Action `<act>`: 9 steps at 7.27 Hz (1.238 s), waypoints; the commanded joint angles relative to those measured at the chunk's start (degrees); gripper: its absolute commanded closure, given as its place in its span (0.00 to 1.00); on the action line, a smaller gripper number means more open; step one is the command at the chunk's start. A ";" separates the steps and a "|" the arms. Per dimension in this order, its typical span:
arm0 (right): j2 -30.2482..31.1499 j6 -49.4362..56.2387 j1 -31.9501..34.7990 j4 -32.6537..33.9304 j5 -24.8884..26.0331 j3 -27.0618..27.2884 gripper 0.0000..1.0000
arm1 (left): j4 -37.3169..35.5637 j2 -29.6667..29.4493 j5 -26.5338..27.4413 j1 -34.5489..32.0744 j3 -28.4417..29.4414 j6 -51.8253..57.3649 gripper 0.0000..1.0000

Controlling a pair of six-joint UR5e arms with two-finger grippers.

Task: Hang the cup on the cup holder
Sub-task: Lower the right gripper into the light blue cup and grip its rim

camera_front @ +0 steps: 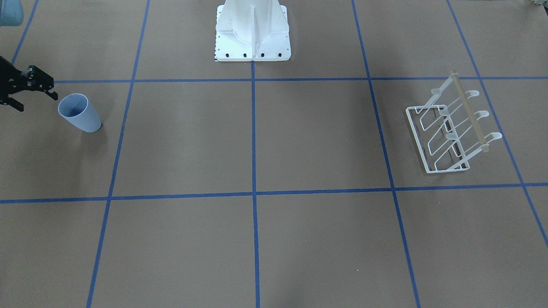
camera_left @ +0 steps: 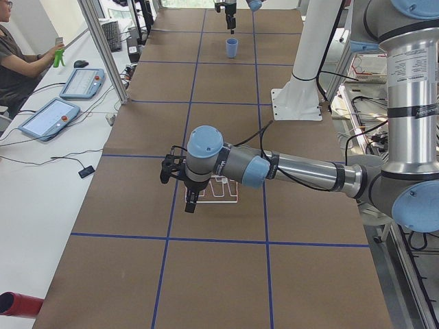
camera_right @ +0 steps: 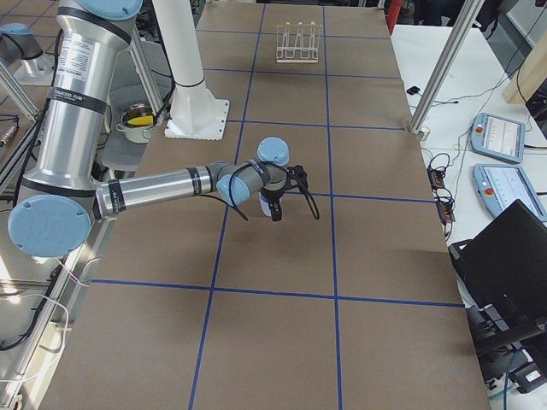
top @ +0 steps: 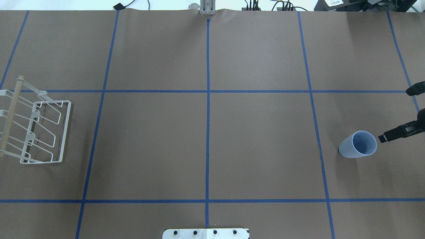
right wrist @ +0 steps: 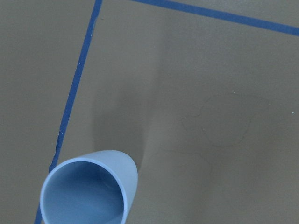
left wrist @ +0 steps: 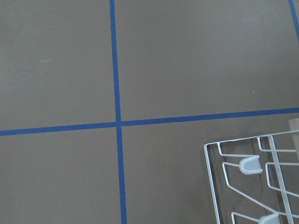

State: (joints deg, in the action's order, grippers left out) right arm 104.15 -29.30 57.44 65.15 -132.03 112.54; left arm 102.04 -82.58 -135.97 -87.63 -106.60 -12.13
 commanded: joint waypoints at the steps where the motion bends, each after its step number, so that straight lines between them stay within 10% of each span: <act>1: -0.69 -0.84 -2.67 -0.37 2.73 -0.74 0.00 | 0.00 0.05 0.00 0.00 -0.01 0.00 0.02; 4: -1.83 -1.64 -4.43 -0.46 3.70 -2.05 0.00 | 0.00 0.05 0.00 0.00 -0.01 0.00 0.02; 7: -2.19 -1.73 -5.49 -0.54 3.62 -2.76 0.21 | 0.00 0.05 0.00 0.00 -0.10 0.00 0.02; 8: -2.89 -1.73 -5.58 -0.55 3.62 -3.20 0.34 | 0.00 0.05 0.00 0.00 -0.10 0.00 0.02; 9: -2.90 -1.64 -5.58 -0.55 3.62 -3.12 0.76 | 0.00 0.05 0.00 0.00 -0.10 0.00 0.02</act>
State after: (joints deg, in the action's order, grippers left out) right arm 101.52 -30.99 51.97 64.61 -128.40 109.54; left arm 102.04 -82.54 -135.97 -87.63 -106.68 -12.13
